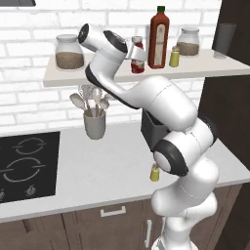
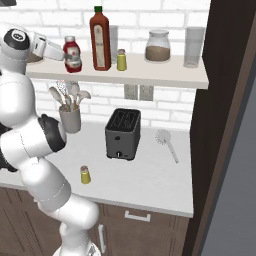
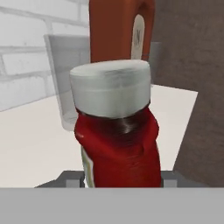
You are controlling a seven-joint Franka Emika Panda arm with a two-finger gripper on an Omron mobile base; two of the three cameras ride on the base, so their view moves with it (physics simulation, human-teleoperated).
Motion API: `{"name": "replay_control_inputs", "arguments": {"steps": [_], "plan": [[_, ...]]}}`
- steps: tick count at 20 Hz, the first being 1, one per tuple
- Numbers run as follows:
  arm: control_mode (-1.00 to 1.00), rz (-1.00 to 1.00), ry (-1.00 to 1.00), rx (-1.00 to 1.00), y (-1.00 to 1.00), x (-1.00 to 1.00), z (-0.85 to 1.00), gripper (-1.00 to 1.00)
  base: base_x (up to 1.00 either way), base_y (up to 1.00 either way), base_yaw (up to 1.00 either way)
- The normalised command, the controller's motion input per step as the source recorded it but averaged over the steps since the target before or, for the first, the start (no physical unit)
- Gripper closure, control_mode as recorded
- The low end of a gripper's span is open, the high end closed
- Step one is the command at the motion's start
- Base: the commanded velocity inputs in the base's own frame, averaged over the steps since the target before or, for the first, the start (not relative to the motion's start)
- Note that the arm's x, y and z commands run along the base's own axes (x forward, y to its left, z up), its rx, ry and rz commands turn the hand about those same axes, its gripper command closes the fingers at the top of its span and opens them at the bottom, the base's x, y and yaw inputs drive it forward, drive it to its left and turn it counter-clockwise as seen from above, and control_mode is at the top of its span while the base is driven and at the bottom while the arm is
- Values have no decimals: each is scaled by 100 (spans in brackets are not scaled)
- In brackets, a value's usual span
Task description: Put the shaker and condiment bottle from the counter next to their counterparts in the cabinet.
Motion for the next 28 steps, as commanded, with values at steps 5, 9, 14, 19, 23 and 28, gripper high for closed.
{"name": "replay_control_inputs", "arguments": {"steps": [5,9,14,19,23,28], "plan": [[-100,1,0,-2,0,12,0,100,0,0,0],[-100,0,0,0,0,9,0,100,0,0,0],[-100,0,1,0,0,38,0,100,0,0,0],[-100,0,1,0,0,39,0,100,0,0,0],[-100,0,2,0,0,31,0,100,0,0,0],[-100,0,3,-2,-5,26,0,100,0,0,0]]}}
